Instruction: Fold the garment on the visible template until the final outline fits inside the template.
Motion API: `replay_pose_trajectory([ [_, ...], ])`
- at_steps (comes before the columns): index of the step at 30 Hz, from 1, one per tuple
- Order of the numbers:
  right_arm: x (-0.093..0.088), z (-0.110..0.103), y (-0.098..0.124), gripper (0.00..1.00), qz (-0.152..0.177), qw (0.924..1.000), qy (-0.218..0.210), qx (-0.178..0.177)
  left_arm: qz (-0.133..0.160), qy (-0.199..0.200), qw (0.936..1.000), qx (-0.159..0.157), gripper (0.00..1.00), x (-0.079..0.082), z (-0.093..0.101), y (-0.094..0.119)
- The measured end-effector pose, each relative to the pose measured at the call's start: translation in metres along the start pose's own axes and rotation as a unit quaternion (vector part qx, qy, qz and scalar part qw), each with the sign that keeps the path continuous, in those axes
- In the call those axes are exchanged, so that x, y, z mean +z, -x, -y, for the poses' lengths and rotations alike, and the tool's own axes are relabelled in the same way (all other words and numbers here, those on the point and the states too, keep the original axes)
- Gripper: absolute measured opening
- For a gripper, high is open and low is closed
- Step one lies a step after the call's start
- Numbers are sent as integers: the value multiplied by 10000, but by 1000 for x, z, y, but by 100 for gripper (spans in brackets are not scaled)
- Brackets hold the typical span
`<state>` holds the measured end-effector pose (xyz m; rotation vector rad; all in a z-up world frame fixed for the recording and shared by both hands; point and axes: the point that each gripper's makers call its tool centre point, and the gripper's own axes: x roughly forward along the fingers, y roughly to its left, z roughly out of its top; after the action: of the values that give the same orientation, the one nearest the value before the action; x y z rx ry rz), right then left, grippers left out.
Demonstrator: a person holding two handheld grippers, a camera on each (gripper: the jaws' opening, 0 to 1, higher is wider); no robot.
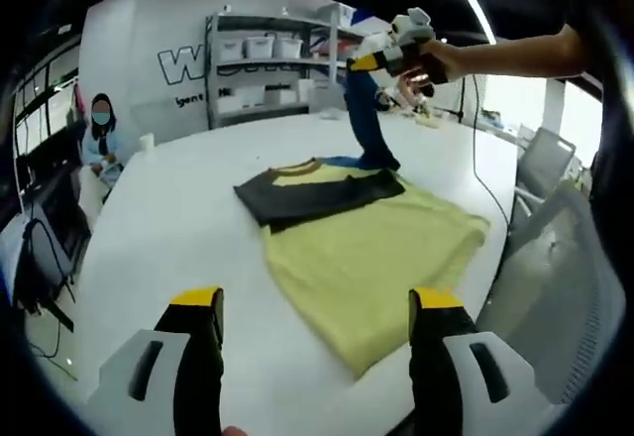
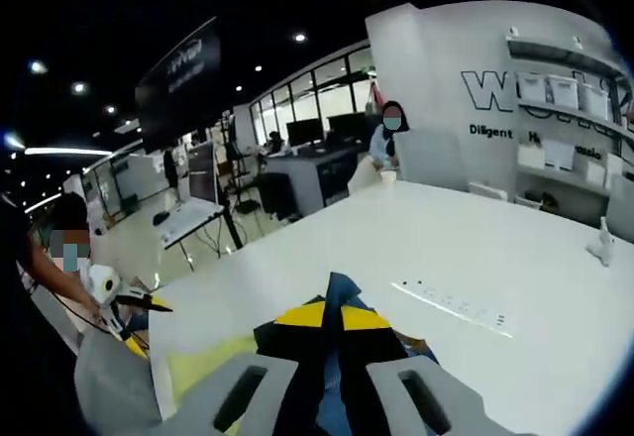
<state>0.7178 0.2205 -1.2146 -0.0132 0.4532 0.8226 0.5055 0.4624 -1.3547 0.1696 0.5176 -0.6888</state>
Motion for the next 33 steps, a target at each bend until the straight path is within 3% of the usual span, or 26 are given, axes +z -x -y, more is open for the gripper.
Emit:
replay_pose_trajectory([
  [11,-8,-19,-17,0,-103,9997,-9,200,19,-208,9996,176,88,0,-6,2],
  [17,-14,-26,-30,0,-233,9994,40,245,12,-113,9997,199,89,-4,-9,5],
  [22,-31,-29,-46,0,-433,9987,147,234,-8,-71,9998,200,88,-7,-10,8],
  [33,-61,-21,-71,0,-754,9971,62,91,-11,-2,9997,230,87,-12,-19,9],
])
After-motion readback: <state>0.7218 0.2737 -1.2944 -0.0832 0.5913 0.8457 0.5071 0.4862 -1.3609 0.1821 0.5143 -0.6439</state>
